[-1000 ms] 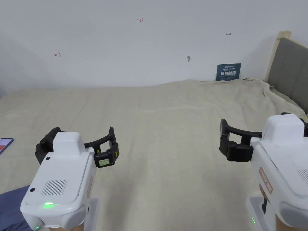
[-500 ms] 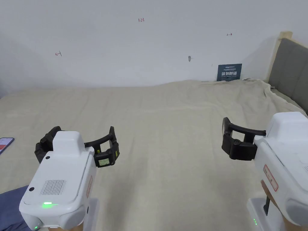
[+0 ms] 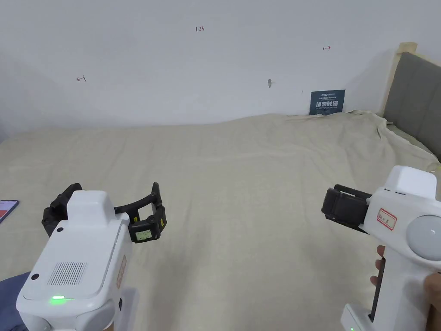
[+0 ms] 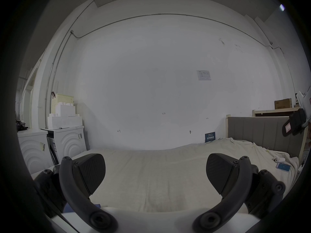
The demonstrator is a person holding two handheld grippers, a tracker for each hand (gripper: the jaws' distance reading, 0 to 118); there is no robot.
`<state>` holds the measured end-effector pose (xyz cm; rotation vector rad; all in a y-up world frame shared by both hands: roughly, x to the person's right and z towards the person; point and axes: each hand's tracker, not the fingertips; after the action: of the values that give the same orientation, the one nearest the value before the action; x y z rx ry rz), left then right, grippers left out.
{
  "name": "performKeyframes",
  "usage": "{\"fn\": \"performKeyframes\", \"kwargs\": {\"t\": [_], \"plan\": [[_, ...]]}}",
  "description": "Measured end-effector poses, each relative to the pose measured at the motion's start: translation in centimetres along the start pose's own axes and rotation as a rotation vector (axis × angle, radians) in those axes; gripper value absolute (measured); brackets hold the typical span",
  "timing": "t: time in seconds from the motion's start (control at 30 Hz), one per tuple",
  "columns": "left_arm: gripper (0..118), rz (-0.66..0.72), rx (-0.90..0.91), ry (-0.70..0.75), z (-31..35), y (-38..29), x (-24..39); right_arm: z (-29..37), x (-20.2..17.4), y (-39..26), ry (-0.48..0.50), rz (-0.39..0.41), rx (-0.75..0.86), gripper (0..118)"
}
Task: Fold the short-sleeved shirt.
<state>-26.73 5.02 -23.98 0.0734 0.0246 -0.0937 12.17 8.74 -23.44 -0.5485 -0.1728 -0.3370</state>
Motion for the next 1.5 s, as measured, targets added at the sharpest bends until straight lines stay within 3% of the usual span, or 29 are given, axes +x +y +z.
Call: {"fn": "performKeyframes", "kwargs": {"t": [0.07, 0.17, 0.4, 0.63, 0.83, 0.93, 1.07, 1.23, 1.5], "plan": [[118, -0.005, 0.001, 0.002, -0.1, 0.1, 0.0, -0.3, 0.1, -0.1, -0.009, -0.031, -0.043, 117], [118, -0.005, 0.006, 0.001, -0.2, 0.2, 0.0, -0.8, 0.0, -0.1, -0.031, -0.013, -0.071, 117], [118, -0.007, 0.002, -0.007, -0.3, 0.2, 0.1, -0.9, -1.1, -1.4, -0.041, 0.212, 0.000, 117], [118, 0.000, 0.000, -0.009, -0.4, 0.2, 0.1, -0.4, -1.7, -1.3, -0.035, 0.181, 0.037, 116], [118, -0.003, 0.003, -0.010, -0.4, 0.1, 0.1, 1.1, -1.0, -2.1, 0.129, 0.185, 0.324, 116], [118, -0.004, 0.006, -0.007, -0.4, 0.1, 0.1, 1.6, -0.9, -3.3, 0.144, 0.200, 0.534, 117], [118, 0.001, 0.011, -0.002, -0.3, 0.1, 0.0, 2.6, -1.9, -3.4, 0.085, 0.257, 0.562, 118], [118, 0.008, 0.013, -0.003, -0.4, 0.0, 0.1, 2.4, -1.9, -3.5, 0.084, 0.309, 0.618, 118], [118, 0.011, 0.014, 0.001, -0.5, 0.0, 0.2, 1.9, -1.4, -3.2, 0.070, 0.288, 0.626, 118]]}}
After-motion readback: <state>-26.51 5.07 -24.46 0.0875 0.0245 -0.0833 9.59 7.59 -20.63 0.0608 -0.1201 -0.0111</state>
